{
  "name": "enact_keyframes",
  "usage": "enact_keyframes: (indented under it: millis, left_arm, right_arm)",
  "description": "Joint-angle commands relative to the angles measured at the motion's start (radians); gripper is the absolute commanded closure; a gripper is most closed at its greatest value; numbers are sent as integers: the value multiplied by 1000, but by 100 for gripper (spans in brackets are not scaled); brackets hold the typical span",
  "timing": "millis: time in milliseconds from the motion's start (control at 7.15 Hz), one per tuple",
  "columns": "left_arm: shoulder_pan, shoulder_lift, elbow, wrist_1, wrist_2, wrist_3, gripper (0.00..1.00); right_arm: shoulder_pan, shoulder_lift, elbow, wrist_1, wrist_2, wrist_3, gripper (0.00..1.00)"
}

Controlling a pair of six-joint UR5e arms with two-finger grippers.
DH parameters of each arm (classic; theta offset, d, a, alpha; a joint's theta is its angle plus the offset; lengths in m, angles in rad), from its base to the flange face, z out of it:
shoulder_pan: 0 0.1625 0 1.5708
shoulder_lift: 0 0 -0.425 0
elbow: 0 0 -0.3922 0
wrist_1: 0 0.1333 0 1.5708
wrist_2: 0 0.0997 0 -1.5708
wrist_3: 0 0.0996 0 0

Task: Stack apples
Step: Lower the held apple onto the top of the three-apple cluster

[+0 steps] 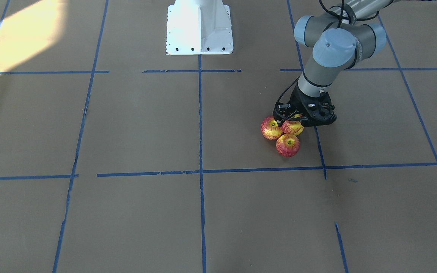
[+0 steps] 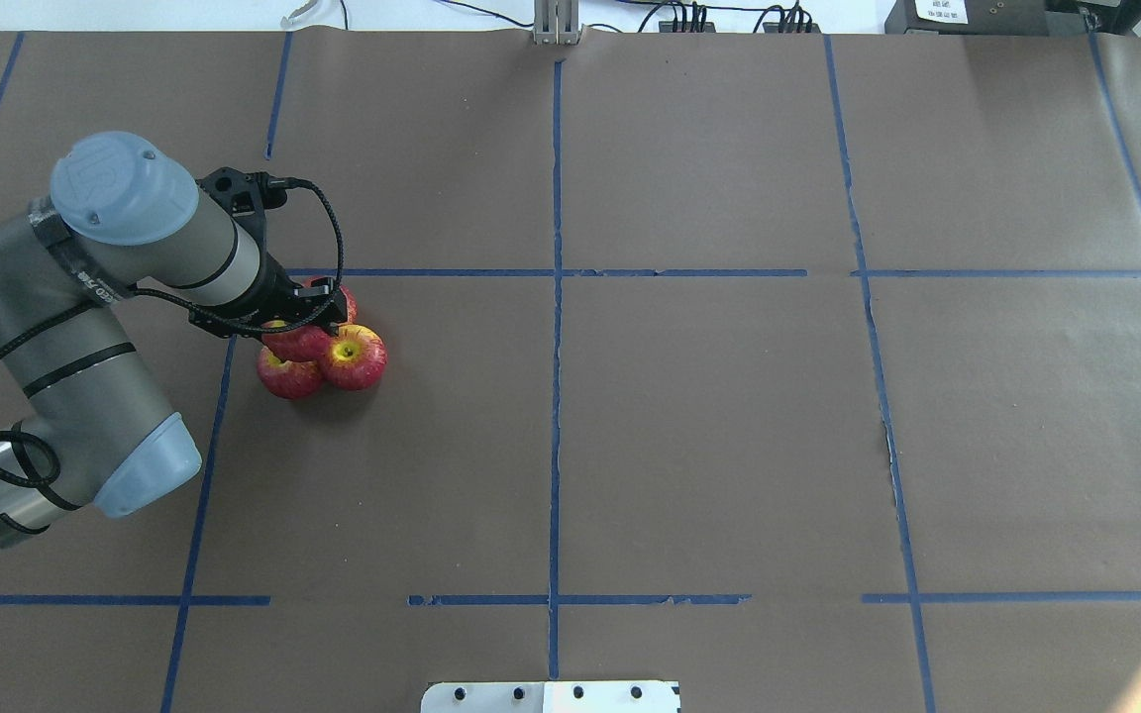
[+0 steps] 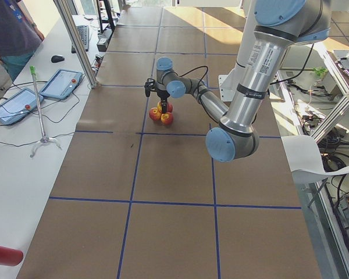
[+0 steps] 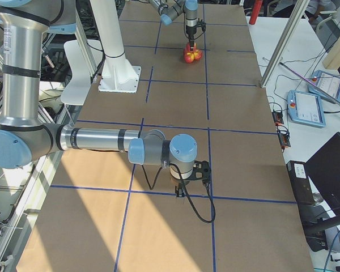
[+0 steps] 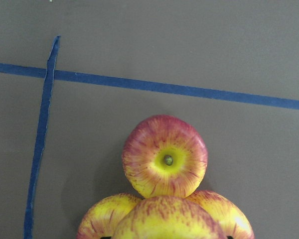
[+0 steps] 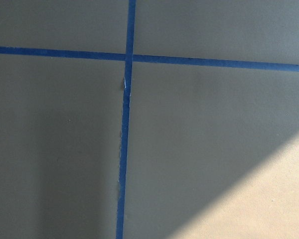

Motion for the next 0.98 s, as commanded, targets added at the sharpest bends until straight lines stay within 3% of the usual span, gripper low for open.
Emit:
enact_keyframes:
  millis: [0,419,839]
  left_arm:
    - [0,1,1,-1,0,3,59]
    - [0,0,1,-2,0,4,35]
    - [0,-2,-1,-1,0,4,25]
  right_arm:
    - [0,0,0,0,0,1,0]
    - [0,0,0,0,0,0,0]
    - [0,0,0,0,0,0,0]
